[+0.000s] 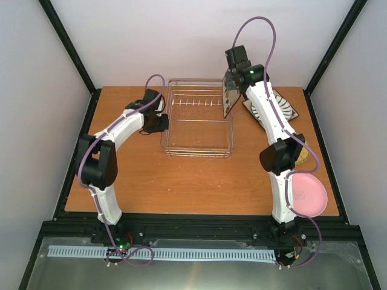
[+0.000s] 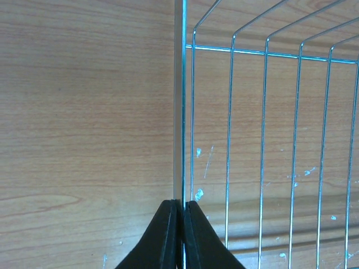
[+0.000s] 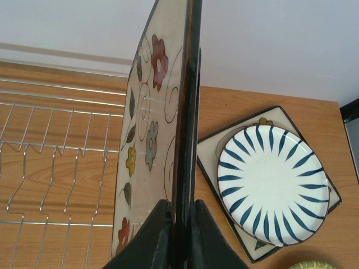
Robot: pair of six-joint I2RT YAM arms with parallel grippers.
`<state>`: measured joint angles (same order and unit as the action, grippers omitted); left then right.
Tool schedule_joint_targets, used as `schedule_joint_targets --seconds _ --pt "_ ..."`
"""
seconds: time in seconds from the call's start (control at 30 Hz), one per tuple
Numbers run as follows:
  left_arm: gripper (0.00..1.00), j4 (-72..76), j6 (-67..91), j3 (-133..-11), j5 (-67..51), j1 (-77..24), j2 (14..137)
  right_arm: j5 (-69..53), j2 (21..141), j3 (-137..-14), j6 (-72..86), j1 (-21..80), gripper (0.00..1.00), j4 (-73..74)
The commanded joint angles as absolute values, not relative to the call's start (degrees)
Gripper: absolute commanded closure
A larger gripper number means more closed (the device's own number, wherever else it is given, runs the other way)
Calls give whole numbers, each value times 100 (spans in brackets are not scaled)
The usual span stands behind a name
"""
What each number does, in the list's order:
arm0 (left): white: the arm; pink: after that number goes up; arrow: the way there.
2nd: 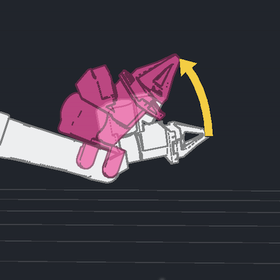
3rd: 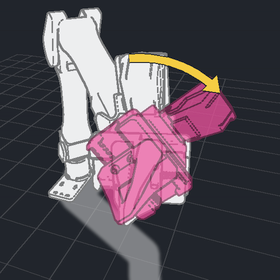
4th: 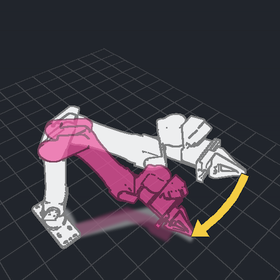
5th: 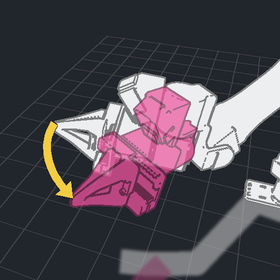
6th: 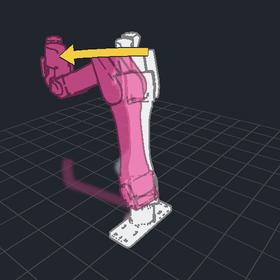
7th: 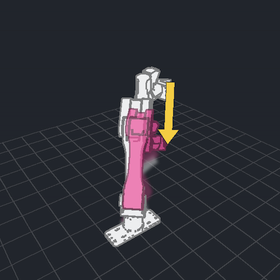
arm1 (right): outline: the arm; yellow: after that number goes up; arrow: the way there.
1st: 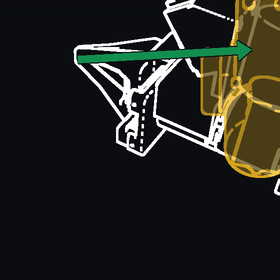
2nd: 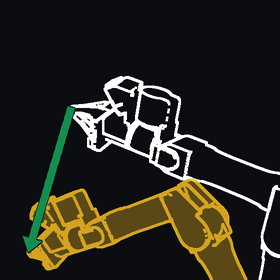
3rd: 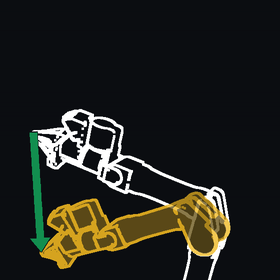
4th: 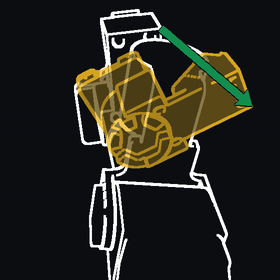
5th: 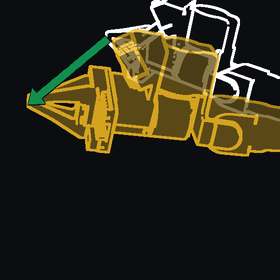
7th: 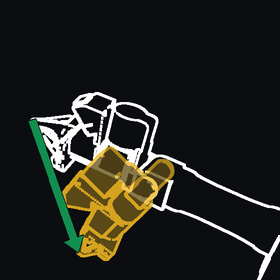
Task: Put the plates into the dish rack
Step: Adjust the dish rack at the center of the board.
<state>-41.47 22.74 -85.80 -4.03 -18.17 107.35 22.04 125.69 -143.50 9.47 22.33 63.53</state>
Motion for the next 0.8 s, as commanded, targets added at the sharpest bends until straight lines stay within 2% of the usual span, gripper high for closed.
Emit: schedule_joint_targets --seconds 0.0,0.17,0.3,0.47,0.53,0.63,0.77 --pt "99 -4623 2342 -8198 -559 -1872 10530 2438 12058 -14548 1055 2276 97 5514" --pt "97 -4578 2390 -7877 -685 -1880 10317 2395 12084 -14508 1107 2317 97 5566" --pt "78 -4535 2415 -7858 -751 -1877 10341 2409 12085 -14462 1112 2415 97 5579" --pt "61 -4483 2440 -8000 -808 -1881 10490 2411 12076 -14457 1125 2510 97 5724" --pt "48 -4502 2443 -8111 -794 -1878 10541 2420 12061 -14394 1121 2530 97 5800" --pt "44 -4549 2452 -8337 -684 -1875 10535 2439 12019 -14247 1095 2536 97 5800" --pt "29 -4650 2420 -8642 -604 -1881 10455 2471 12068 -14243 1045 2531 97 5804"
